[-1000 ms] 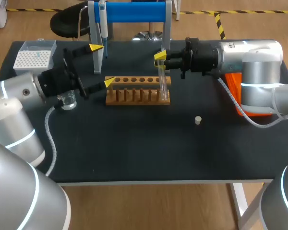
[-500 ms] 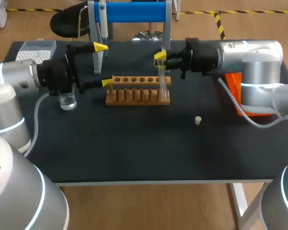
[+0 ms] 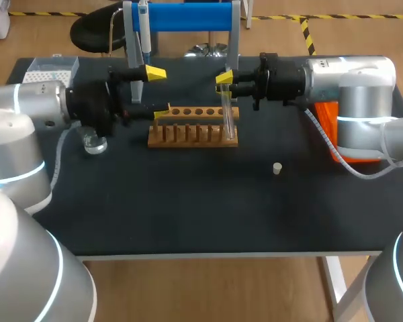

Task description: Invert the test tube, pick up the pipette, mount the tip to pipette, aspirate from beaker and dispense into the tube, eject the tip, return the pipette, and cap with the stopper.

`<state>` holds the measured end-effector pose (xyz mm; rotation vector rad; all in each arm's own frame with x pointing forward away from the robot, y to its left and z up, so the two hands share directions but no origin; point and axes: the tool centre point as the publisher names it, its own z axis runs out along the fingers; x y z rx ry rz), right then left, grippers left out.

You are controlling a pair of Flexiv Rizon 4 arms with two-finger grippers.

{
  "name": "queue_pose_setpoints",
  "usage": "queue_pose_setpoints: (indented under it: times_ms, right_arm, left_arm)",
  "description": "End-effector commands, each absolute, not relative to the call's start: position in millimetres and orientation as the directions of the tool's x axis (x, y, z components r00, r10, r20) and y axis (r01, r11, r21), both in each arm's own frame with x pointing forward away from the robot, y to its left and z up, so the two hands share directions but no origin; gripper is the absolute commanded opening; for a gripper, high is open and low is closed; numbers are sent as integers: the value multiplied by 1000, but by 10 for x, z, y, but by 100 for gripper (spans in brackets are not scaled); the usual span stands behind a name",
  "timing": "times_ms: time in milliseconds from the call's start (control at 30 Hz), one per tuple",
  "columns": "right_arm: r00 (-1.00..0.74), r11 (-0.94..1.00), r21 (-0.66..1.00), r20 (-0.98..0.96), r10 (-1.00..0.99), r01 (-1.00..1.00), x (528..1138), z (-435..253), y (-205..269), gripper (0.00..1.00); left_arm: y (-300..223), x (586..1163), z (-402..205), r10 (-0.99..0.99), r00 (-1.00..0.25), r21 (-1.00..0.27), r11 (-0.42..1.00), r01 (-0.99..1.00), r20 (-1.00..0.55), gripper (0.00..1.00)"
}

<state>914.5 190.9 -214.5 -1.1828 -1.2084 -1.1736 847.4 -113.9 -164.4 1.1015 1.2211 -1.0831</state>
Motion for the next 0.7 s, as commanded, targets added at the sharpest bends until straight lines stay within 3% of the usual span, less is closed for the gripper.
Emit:
queue_pose_setpoints:
  times_ms: [33, 700]
  right_arm:
    - [16, 36, -16, 1000, -6, 999, 9139, -2136, 1906, 0]
    - [16, 36, -16, 1000, -6, 999, 9139, -2136, 1906, 0]
  left_arm:
    - [-1275, 8436, -1687, -25, 35, 31, 133, 991, -999, 100]
    - [-1900, 8166, -1925, 14, 39, 39, -2, 999, -999, 100]
